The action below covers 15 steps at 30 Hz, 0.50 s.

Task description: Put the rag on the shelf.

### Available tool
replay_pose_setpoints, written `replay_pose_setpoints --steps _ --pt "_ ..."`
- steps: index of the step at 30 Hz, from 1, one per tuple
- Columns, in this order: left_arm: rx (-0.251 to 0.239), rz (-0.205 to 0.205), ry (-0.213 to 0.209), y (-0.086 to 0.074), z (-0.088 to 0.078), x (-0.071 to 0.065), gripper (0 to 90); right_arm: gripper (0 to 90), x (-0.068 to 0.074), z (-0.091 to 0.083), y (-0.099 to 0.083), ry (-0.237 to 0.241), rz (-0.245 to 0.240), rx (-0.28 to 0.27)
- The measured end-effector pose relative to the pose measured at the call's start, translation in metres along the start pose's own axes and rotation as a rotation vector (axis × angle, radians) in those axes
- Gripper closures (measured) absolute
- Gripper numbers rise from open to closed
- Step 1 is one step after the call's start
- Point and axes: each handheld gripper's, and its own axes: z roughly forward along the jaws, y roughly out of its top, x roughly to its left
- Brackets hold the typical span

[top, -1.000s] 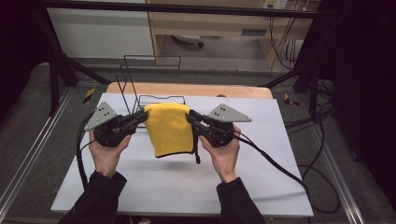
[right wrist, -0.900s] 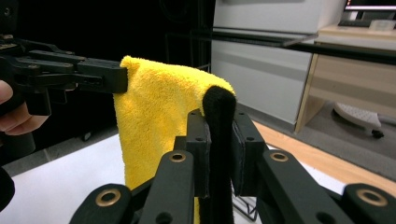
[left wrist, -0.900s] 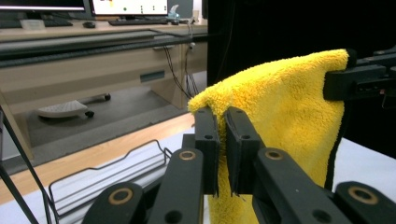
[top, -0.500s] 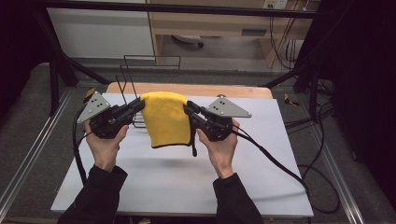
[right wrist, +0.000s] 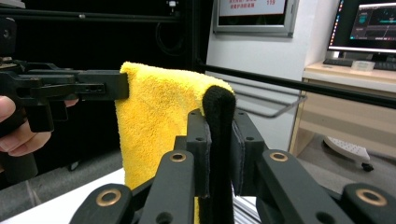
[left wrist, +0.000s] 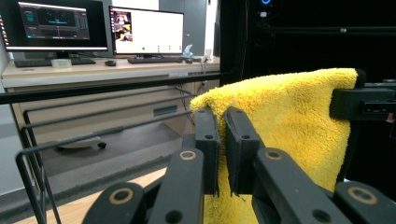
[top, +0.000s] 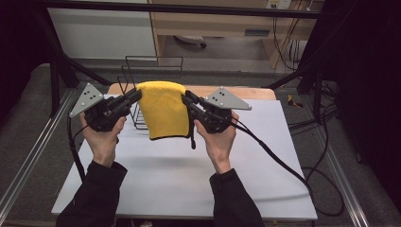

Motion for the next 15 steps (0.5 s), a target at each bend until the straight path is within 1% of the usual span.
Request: replay_pose_setpoints --steps 6,7,10,15 --pt "-0.026 -0.003 0.011 0.012 0.002 0.006 84.0 80.4 0.0 0.007 0.012 -0.004 -0.006 -0.02" --pt "-0.028 0.002 0.014 0.014 0.001 0.008 84.1 80.4 0.0 0.009 0.014 -0.004 -0.007 -0.024" --pt "-0.048 0.0 0.016 0.02 0.002 0.01 84.1 80.4 0.0 0.011 0.021 -0.008 -0.012 -0.037" --pt "-0.066 0.007 0.022 0.031 0.003 0.014 84.2 80.5 0.0 0.016 0.033 -0.011 -0.014 -0.057"
